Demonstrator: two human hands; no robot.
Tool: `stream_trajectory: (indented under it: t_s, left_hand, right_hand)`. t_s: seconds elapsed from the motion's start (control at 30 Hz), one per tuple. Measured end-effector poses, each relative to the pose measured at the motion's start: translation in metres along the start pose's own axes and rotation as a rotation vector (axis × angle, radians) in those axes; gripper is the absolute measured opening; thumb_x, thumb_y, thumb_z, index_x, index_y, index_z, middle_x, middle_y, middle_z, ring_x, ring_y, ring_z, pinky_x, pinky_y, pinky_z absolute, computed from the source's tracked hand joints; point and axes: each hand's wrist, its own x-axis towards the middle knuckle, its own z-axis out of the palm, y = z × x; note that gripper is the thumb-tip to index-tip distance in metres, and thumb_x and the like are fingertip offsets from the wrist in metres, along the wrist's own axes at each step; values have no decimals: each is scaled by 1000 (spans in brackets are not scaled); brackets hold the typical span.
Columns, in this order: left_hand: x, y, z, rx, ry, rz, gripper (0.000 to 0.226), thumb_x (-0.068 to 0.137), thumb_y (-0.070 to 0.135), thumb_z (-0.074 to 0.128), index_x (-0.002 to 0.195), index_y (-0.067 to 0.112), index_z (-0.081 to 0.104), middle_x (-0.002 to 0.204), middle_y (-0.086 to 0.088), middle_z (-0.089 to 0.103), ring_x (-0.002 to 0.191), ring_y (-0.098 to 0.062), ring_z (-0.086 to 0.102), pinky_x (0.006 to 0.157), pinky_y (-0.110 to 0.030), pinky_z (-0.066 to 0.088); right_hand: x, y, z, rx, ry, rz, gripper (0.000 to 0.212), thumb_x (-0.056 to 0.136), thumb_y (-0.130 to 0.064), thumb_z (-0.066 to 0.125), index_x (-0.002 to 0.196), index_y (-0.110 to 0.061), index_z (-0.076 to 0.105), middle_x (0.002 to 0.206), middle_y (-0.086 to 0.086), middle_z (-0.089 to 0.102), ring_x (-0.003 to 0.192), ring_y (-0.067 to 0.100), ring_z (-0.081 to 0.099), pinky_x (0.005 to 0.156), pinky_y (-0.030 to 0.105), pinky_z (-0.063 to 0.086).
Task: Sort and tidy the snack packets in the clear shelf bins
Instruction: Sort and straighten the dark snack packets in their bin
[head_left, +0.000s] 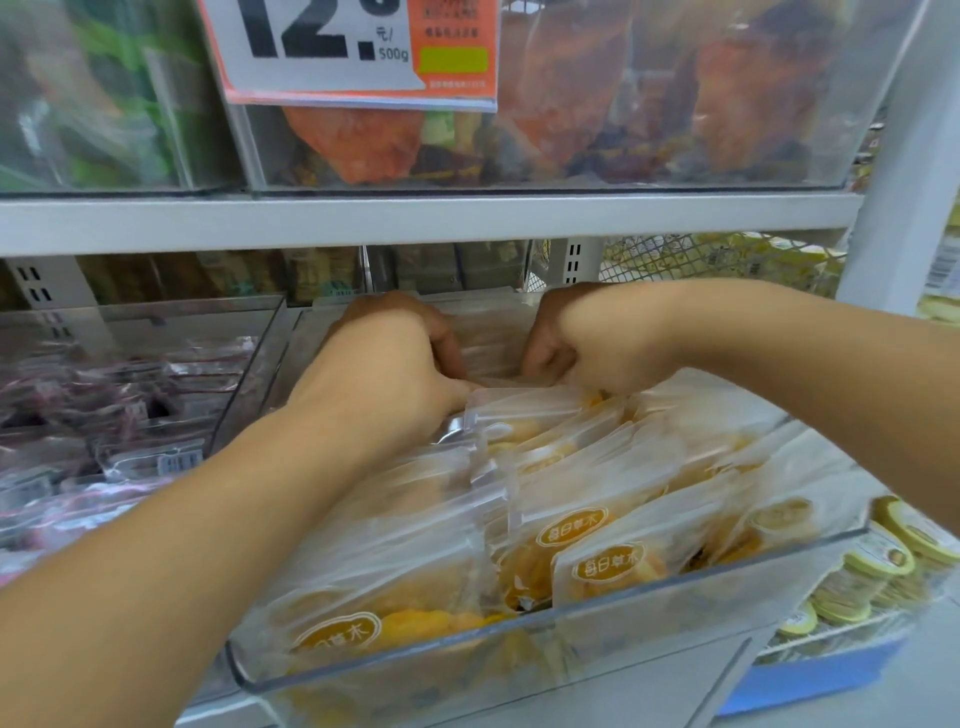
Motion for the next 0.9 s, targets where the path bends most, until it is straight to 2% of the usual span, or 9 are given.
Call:
stream_trajectory:
  t_s: [0.1,0.2,0.33,0.47,0.53,0.63,0.73,0.83,0.9]
  left_hand:
    - [0,0,1,43,19,25,25,71,34,87,74,31,62,82,10,65,73,-9,62,54,-18,38]
    - [-1,1,0,69,-3,39,30,72,37,86,79,33,58,90,7,63,80,-13,61,59,-22,39]
    - [0,0,-2,69,-32,17,36,72,46,85,75,35,50,97,3,61,82,-16,59,54,-20,34]
    - [-1,1,-3,78,-44,41,35,74,42,85,70,30,52,79,5,65,72,-12,59,51,-22,35]
    - [-2,1,-3,77,-45,40,30,73,42,85,73,27,58,76,6,66,73,-15,62,56,-23,40]
    - [-3,2,-2,107,-35,31,24,69,43,84,72,26,69,71,7,66,69,-15,63,55,-22,43]
    - [-8,8,-10,69,-45,30,40,61,61,85,66,25,71,62,6,67,62,-11,63,53,-22,46]
    - [-9,13,-18,-56,58,-24,50,69,75,69,69,25,71,59,7,67,61,-6,61,52,-22,41]
    - [-6,9,-20,-104,90,-61,37,86,60,65,79,24,73,68,6,68,67,-9,61,56,-20,42]
  right_hand:
    - [13,-16,-6,-228,-112,95,39,91,0,49,126,-12,63,121,6,65,104,26,63,91,36,55]
    - [19,-17,-4,-215,-96,52,35,92,-4,48,119,-14,68,113,4,67,97,25,63,88,33,55]
    - [9,-10,-2,55,220,-89,24,90,-5,60,97,-17,78,78,-13,69,73,12,63,70,17,51]
    - [5,-7,11,407,424,-157,14,86,-13,75,97,-20,82,86,-6,77,81,9,70,80,25,55]
    - [9,-6,17,444,354,-148,17,88,-13,73,101,-21,81,92,-7,78,87,11,71,83,29,55]
    - [12,-14,12,210,73,-121,28,97,-11,57,93,-33,74,97,-9,75,93,18,67,86,35,54]
    - [2,-16,-4,160,-70,-89,28,97,-16,54,87,-38,67,93,-14,71,91,13,65,83,30,55]
    - [-15,-3,-9,316,144,-43,10,91,-33,66,99,-35,72,96,-14,74,90,7,68,82,26,54]
    - [-19,8,-3,319,350,21,17,90,-20,67,97,-35,73,94,-13,72,86,10,67,75,22,53]
